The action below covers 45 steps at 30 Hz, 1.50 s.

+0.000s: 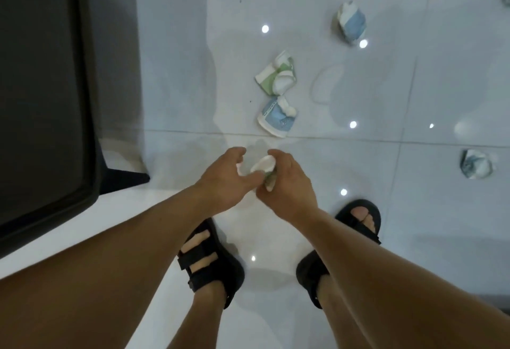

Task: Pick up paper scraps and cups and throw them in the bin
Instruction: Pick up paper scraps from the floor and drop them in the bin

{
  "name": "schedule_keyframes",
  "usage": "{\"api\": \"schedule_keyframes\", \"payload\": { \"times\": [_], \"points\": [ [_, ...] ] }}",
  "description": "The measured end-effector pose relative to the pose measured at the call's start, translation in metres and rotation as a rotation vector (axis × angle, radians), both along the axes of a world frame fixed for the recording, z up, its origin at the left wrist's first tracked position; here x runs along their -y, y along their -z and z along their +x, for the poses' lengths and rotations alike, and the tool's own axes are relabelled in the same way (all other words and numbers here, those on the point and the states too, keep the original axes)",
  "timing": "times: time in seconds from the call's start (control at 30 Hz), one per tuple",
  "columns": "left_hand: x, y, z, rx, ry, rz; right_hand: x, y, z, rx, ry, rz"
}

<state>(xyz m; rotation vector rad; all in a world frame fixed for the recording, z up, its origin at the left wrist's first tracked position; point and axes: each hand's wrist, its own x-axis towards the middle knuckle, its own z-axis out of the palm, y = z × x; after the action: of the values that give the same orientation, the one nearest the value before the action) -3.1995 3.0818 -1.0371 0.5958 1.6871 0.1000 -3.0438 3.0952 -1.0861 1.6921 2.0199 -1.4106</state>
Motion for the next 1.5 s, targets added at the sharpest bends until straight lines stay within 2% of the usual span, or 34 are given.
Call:
{"api": "schedule_keyframes", "payload": {
  "times": [0.1, 0.27, 0.33, 0.43, 0.5, 0.67, 0.83, 1.03, 1.27, 1.37, 1.5],
  "points": [
    [-0.013, -0.014, 0.005, 0.090, -0.008, 0.022, -0.015, -0.026, 0.004, -0.066, -0.045, 0.005],
    [-0.024, -0.016, -0.002, -0.022, -0.057, 0.089, -0.046, -0.037, 0.002, -0.151, -0.169, -0.025],
    [-0.018, -0.010, -0.011, -0.087, -0.105, 0.083, -0.062, -0.028, 0.003, -0.113, -0.210, 0.006],
    [-0.001, 0.003, -0.026, -0.205, -0.148, 0.015, -0.085, -0.005, -0.002, 0.033, -0.179, 0.262],
    [0.011, 0.012, -0.034, -0.243, -0.152, -0.018, -0.093, 0.012, -0.016, 0.140, -0.185, 0.336],
    [0.037, 0.031, -0.039, -0.191, -0.113, -0.014, -0.083, 0.052, -0.029, 0.265, -0.413, 0.286],
    [0.041, 0.018, -0.043, -0.158, -0.121, 0.017, -0.063, 0.040, -0.013, 0.216, -0.401, 0.240],
    [0.005, -0.065, -0.043, -0.214, -0.070, 0.093, -0.081, -0.067, -0.015, 0.107, -0.352, 0.268],
    [-0.036, -0.234, -0.046, -0.265, -0.018, 0.228, -0.109, -0.255, -0.030, -0.033, -0.350, 0.323],
    [-0.029, -0.312, -0.037, -0.289, -0.046, 0.249, -0.108, -0.337, -0.032, -0.078, -0.422, 0.357],
    [-0.005, -0.409, -0.023, -0.307, -0.186, 0.294, -0.102, -0.437, -0.036, -0.069, -0.589, 0.377]
  ]
}}
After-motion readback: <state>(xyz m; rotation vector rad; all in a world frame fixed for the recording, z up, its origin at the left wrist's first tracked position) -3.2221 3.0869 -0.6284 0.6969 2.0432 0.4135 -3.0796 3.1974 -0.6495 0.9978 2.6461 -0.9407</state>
